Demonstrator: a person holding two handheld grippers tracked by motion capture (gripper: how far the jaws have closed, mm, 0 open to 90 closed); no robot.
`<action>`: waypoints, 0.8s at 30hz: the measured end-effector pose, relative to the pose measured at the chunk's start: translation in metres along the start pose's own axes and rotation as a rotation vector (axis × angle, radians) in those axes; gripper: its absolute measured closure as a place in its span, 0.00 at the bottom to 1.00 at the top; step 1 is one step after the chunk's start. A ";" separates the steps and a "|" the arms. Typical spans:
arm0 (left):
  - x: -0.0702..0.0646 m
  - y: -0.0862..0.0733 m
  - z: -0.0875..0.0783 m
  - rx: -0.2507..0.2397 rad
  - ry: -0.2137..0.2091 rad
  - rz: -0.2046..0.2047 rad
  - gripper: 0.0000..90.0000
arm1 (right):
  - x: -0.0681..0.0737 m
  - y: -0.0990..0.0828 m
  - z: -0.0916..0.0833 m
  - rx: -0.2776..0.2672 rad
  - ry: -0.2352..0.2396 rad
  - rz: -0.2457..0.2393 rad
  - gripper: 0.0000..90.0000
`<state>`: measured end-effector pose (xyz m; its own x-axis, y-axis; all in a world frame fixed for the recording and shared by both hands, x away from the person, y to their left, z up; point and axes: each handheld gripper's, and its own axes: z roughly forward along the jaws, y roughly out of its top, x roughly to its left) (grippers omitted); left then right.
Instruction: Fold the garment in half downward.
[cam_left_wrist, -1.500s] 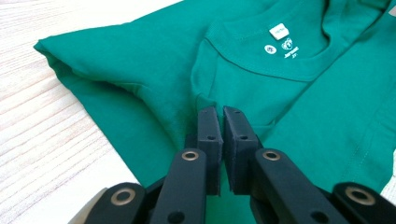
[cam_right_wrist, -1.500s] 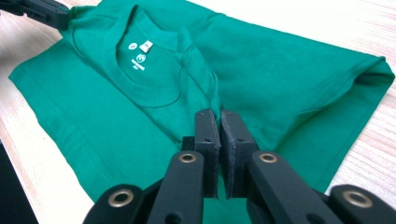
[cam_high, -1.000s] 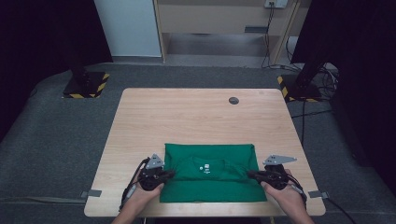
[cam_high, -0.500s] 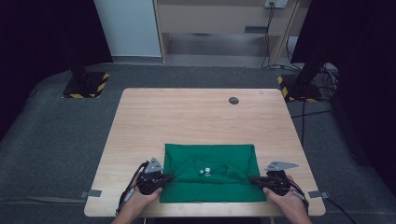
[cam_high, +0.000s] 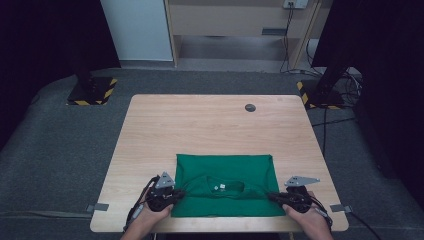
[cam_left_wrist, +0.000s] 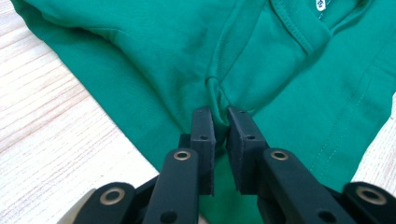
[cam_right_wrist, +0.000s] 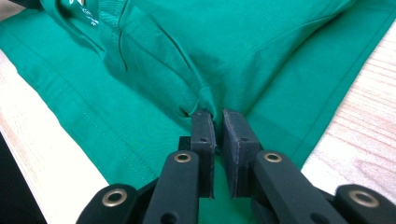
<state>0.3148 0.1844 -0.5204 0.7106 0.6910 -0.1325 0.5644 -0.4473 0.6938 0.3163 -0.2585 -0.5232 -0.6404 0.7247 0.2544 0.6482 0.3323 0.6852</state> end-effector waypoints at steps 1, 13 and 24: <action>0.000 -0.001 0.000 0.002 0.000 0.001 0.90 | 0.000 -0.001 0.000 0.001 -0.001 -0.004 0.92; -0.002 -0.002 0.000 0.001 -0.006 -0.009 0.84 | -0.002 -0.007 -0.002 0.001 0.002 0.008 0.90; 0.001 0.003 -0.014 -0.016 0.010 -0.025 0.75 | -0.003 -0.004 -0.009 -0.006 -0.007 0.008 0.86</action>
<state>0.3111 0.1914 -0.5087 0.6921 0.7074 -0.1434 0.5754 -0.4207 0.7014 0.3120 -0.2676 -0.5202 -0.6328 0.7311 0.2550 0.6505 0.3233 0.6872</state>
